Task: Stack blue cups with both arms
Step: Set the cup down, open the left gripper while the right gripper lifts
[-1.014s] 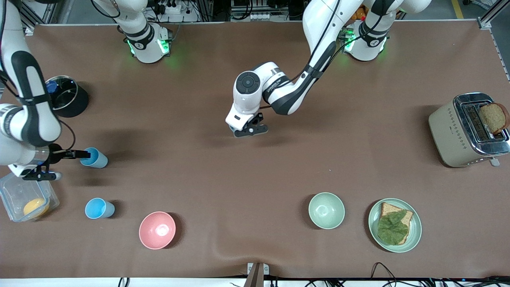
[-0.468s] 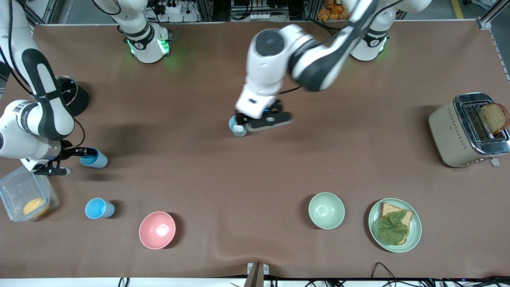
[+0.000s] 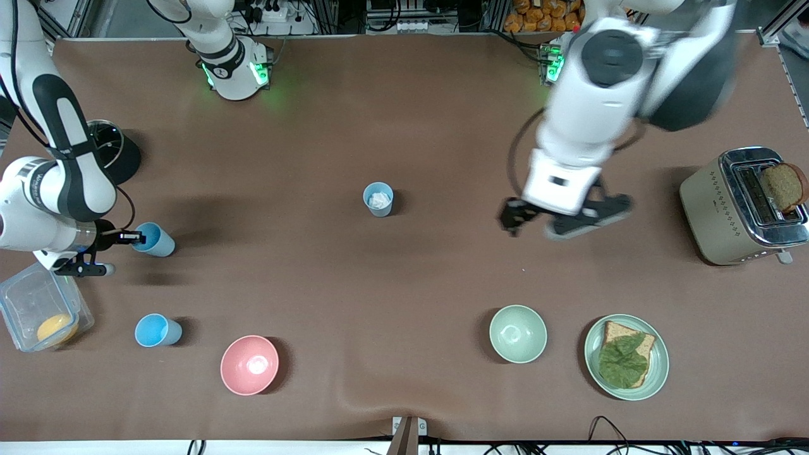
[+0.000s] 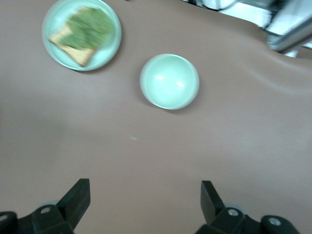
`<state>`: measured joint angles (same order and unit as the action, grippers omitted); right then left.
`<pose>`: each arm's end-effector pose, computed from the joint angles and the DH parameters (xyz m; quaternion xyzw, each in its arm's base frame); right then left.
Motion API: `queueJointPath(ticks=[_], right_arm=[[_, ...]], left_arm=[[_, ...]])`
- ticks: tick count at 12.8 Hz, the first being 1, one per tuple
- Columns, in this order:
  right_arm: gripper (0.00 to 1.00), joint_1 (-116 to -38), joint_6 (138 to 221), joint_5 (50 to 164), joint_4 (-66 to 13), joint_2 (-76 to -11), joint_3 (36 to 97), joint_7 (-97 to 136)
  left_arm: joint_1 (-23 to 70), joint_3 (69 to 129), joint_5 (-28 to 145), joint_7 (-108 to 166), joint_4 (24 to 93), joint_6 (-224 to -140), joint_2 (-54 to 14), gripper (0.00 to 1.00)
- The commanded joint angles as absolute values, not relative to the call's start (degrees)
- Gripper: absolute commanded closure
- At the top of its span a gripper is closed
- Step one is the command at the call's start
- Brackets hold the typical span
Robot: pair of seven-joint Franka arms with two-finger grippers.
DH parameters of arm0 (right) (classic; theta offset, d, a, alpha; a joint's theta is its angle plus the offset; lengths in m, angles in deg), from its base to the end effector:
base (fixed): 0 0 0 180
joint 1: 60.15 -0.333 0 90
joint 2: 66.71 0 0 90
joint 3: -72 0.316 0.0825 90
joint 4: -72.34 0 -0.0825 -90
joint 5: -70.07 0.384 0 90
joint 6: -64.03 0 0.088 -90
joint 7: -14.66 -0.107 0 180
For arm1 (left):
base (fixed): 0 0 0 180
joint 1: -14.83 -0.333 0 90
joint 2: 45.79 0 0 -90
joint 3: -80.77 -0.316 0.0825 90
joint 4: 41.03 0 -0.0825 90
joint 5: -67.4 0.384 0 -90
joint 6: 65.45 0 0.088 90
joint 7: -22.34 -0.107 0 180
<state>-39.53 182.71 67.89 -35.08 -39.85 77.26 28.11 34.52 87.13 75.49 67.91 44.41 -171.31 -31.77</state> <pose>0.5823 -0.1643 0.2429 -0.9909 0.0073 0.1289 0.0392 0.5905 -0.2677 0.5427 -0.9845 -0.1561 -0.0783 0.0120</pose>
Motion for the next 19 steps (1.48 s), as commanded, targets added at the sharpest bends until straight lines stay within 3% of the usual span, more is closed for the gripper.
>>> queueJointPath(ticks=[1,4,6,9,19], right_arm=[[1.0,-42.0,172.3,68.8,-31.9,-44.1,79.1,21.6],[1.0,-44.2,161.7,75.9,-26.3,-44.6,82.6,23.6],[1.0,-44.3,160.9,77.7,-23.8,-45.2,88.2,27.6],[1.0,-47.3,162.3,77.9,-23.6,-45.5,93.9,26.9],[1.0,-71.6,172.9,77.1,-23.5,-42.5,94.0,-16.3]], left_arm=[[28.2,88.3,76.0,57.3,46.3,-165.8,-36.4,0.0],[22.4,88.5,74.5,43.7,46.0,-163.6,-37.8,0.0],[20.5,87.9,70.2,40.7,46.1,-163.1,-39.5,0.0],[19.8,86.5,69.6,36.3,46.0,-158.9,-40.6,0.0],[19.3,82.8,68.8,26.6,52.6,-157.6,-49.0,0.0]])
